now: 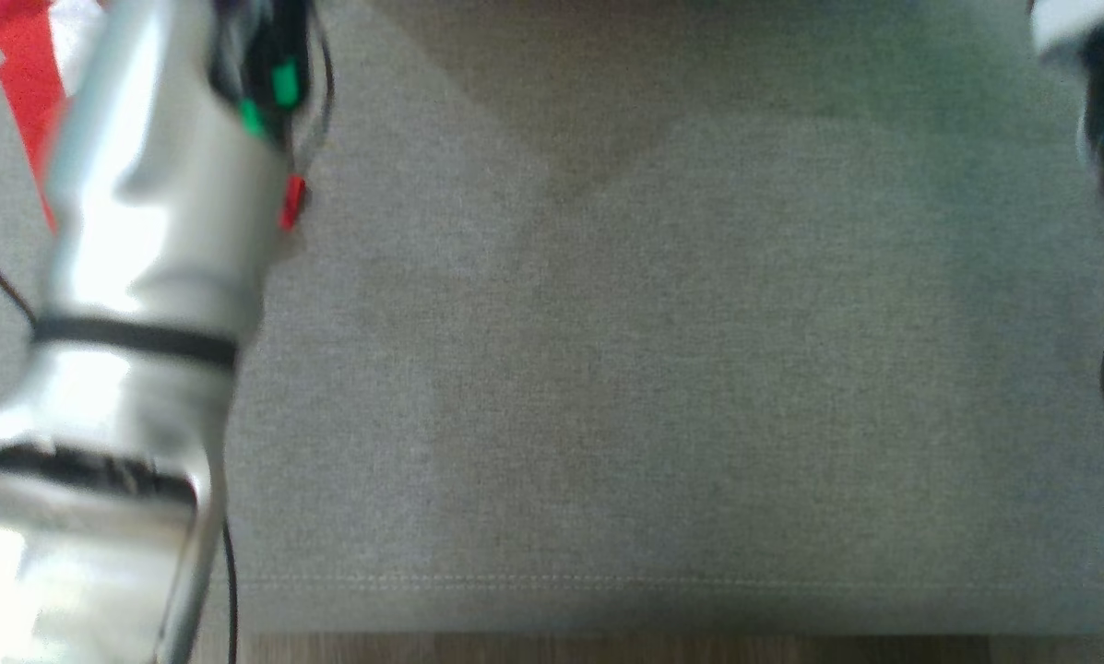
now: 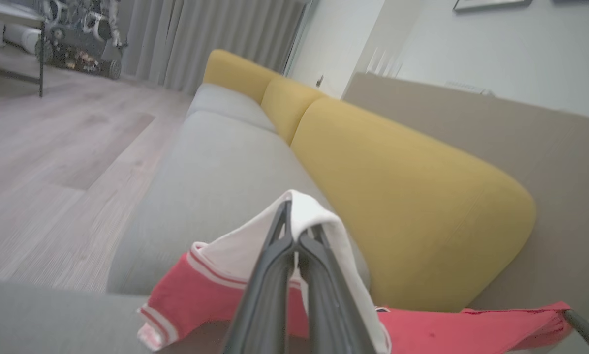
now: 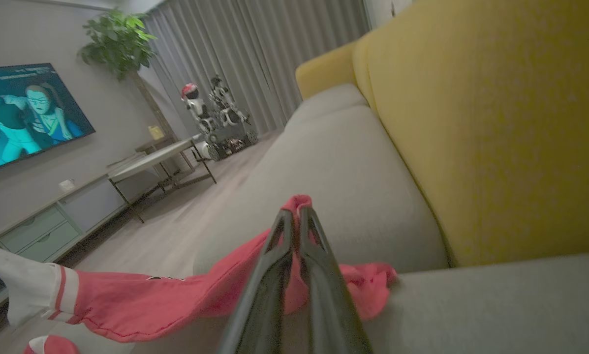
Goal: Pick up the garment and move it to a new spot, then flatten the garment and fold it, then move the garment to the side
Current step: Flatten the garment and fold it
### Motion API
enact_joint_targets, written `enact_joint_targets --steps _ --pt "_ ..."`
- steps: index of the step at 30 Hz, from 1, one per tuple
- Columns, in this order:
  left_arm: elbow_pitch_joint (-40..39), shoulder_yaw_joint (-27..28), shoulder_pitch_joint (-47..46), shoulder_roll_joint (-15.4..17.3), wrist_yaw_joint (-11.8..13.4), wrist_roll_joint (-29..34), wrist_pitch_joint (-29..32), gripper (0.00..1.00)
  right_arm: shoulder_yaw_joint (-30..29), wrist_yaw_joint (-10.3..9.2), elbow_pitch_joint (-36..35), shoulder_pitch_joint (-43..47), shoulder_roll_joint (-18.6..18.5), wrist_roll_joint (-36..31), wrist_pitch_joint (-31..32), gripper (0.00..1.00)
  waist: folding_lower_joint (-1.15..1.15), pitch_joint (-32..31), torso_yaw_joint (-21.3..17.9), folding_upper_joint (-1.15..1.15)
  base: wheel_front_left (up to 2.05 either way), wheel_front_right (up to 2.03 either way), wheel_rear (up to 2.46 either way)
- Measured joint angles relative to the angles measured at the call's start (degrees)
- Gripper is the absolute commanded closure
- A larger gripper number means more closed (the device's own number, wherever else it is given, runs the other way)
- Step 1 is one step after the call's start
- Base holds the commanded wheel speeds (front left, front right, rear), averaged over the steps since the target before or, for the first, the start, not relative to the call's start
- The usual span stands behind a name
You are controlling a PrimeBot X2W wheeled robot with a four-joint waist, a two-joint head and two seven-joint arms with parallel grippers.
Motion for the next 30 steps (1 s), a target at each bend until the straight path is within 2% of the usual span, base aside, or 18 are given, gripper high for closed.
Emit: enact_joint_targets --steps 5,12,16,22,30 --pt "1.07 -3.08 10.15 2.38 -1.01 0.52 0.3 1.0 3.71 0.0 2.75 4.95 -0.12 3.97 2.8 1.0 0.0 -2.83 -0.06 0.0 0.0 0.0 0.0" --pt "-1.18 -6.75 25.15 8.78 -1.98 -1.4 5.38 1.0 9.99 0.0 4.0 11.24 -1.03 6.91 9.05 1.0 -0.01 -7.51 -0.73 0.0 0.0 0.0 0.0" --pt "-6.46 -9.37 34.24 12.5 -2.0 -2.35 8.05 1.0 16.13 0.0 5.27 14.16 -3.88 3.12 10.36 1.0 -0.01 -10.67 -0.93 0.0 0.0 0.0 0.0" --pt "-17.05 -11.36 42.69 16.57 -1.9 -3.39 11.74 1.0 17.01 0.0 8.21 15.49 -4.04 5.81 13.66 1.0 -0.01 -14.71 -0.81 0.0 0.0 0.0 0.0" --pt "-28.56 -13.74 53.82 19.97 0.31 -4.64 16.73 1.0 19.6 0.0 7.15 20.61 -4.89 8.94 17.95 1.0 -0.01 -18.97 -0.13 0.0 0.0 0.0 0.0"
